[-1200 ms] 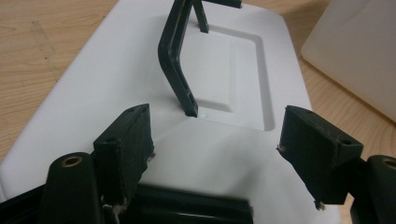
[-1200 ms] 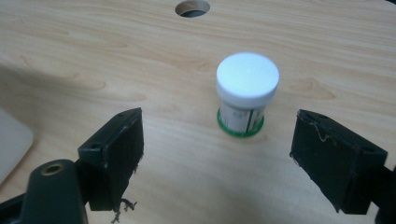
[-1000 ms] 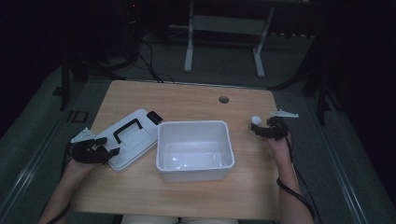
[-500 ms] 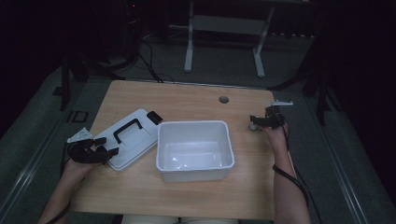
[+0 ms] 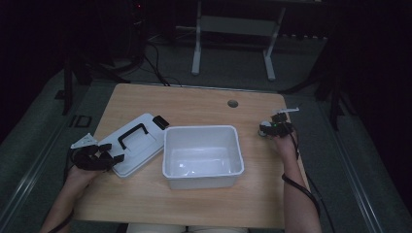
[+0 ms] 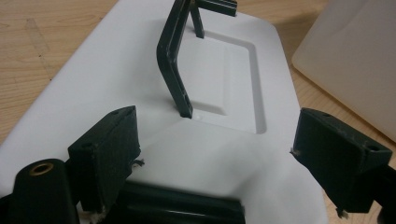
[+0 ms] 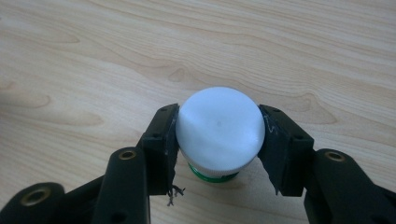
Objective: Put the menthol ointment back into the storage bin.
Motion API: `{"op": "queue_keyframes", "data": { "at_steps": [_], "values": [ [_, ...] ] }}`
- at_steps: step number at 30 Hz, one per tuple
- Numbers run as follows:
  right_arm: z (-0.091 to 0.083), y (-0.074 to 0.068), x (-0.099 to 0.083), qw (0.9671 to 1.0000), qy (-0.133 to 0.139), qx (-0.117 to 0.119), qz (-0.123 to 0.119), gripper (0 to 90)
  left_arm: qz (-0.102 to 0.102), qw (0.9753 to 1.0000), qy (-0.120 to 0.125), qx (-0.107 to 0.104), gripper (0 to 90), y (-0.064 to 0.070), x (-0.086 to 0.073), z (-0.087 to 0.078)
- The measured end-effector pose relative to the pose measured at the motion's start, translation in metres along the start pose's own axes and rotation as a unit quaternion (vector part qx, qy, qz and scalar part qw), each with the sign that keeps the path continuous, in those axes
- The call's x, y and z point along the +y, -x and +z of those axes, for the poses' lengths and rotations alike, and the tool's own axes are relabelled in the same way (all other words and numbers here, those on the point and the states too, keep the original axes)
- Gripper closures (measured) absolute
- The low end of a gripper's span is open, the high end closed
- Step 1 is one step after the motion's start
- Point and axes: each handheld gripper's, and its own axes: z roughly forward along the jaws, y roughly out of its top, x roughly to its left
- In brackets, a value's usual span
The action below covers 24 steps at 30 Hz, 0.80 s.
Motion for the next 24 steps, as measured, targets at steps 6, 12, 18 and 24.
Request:
{"op": "queue_keyframes", "data": {
  "at_steps": [6, 12, 18, 24],
  "values": [
    [-0.015, -0.007, 0.001, 0.9998, -0.007, 0.018, -0.004, 50.3, 0.003, 1.0, -0.001, -0.003, 14.3, 0.001, 0.001, 0.001],
    [-0.032, -0.018, 0.005, 0.9994, -0.005, 0.027, -0.023, 50.3, 0.006, 1.0, -0.005, -0.003, 14.3, 0.003, 0.001, 0.002],
    [-0.051, -0.034, 0.009, 0.998, 0.006, 0.05, -0.039, 50.3, 0.005, 1.0, -0.004, -0.004, 14.3, 0.003, 0.002, 0.002],
    [-0.079, -0.052, 0.02, 0.9953, 0.018, 0.071, -0.064, 50.4, 0.006, 1.0, -0.005, -0.002, 14.3, 0.003, 0.002, 0.002]
  ]
}}
